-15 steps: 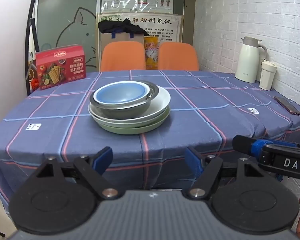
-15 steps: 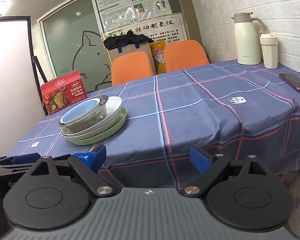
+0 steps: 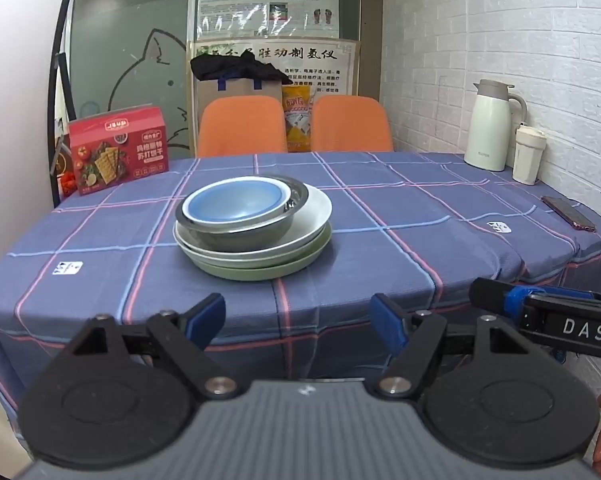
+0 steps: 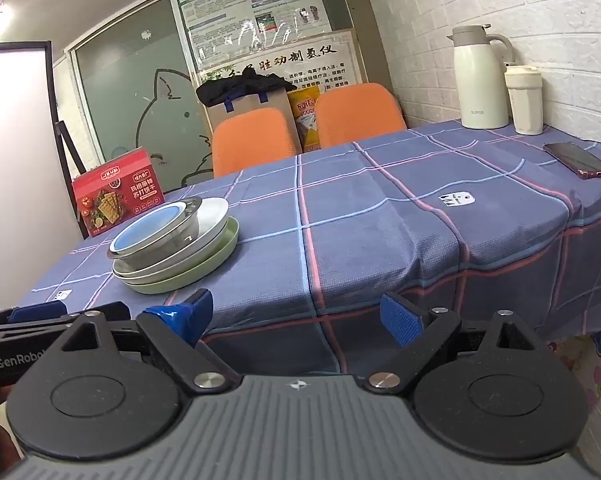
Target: Organize plates and bowls
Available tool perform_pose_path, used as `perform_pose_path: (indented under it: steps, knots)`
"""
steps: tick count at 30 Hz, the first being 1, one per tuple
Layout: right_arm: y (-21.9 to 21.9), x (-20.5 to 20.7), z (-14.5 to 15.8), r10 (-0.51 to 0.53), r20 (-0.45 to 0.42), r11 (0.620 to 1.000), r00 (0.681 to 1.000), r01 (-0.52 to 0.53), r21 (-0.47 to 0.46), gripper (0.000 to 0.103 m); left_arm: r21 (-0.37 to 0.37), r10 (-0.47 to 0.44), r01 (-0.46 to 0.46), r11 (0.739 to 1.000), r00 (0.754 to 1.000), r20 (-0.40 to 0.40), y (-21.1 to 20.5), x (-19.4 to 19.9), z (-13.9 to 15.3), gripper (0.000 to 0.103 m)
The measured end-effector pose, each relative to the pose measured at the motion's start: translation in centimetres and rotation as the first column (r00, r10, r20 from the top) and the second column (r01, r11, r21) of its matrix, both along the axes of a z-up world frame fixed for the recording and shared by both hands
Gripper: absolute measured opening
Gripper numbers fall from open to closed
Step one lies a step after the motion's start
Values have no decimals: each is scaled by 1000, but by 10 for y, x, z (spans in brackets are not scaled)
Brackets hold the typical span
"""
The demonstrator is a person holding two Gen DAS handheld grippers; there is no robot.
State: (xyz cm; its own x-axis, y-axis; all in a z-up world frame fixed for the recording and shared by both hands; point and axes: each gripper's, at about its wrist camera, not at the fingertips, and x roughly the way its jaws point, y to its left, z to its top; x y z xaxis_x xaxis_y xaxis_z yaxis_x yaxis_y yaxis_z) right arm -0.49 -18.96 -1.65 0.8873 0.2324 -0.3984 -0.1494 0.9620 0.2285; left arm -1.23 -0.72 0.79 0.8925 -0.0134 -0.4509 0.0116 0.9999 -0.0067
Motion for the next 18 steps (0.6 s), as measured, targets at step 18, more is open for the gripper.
perform_pose_path:
  steps: [18]
  knots:
    - [2,-2,1,15,6,1000,1000,-15,-12,78,-13,4,-4,1000,1000,19,0,-4,5,73]
